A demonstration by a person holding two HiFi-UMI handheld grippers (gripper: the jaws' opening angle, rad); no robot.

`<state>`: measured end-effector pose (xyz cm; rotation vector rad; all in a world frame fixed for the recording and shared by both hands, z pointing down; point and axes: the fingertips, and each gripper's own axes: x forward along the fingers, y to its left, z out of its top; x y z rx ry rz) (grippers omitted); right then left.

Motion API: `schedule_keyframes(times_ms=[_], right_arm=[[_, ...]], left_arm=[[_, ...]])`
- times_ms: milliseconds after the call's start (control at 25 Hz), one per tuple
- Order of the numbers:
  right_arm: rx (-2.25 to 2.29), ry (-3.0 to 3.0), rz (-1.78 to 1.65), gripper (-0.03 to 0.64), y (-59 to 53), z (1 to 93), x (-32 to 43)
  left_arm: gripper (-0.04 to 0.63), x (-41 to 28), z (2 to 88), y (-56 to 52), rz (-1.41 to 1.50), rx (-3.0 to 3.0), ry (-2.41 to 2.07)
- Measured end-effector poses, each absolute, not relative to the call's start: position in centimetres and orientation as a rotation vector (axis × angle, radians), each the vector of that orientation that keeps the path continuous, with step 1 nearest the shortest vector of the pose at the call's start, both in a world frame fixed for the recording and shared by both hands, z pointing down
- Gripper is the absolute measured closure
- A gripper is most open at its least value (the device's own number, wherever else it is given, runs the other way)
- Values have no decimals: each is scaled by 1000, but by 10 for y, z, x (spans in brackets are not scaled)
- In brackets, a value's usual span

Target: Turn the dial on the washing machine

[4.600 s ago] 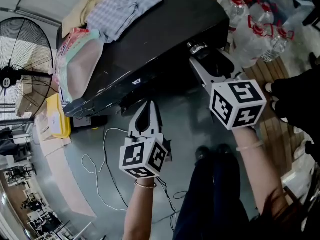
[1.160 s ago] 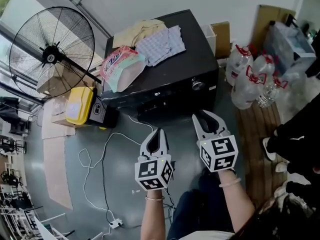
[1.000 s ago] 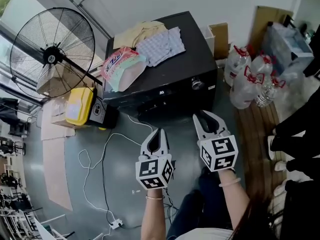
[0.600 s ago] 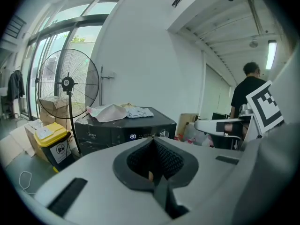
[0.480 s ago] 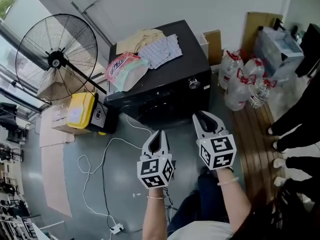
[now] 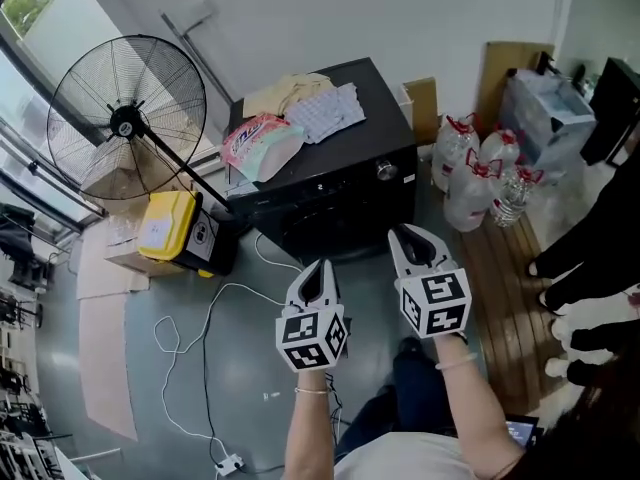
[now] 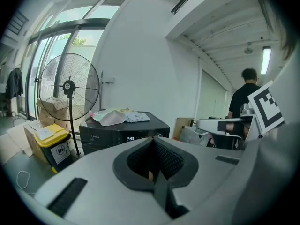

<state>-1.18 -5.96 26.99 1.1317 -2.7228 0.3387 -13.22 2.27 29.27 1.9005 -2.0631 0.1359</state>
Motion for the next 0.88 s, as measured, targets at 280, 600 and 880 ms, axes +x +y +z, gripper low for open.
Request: schedule_keyframes(times_ms=[280,600,880], right_arm=[[1154,-2730,291,543,-26,246,-2],[1166,-2739,230,556,9,221,3],[1168,-2754,151,577,39,204,8]], left_arm=[[581,-122,268,48,110,1955,-2043],[580,-110,245,78,96,2019,-2016],[581,-94,224,98,77,2096,-1991]])
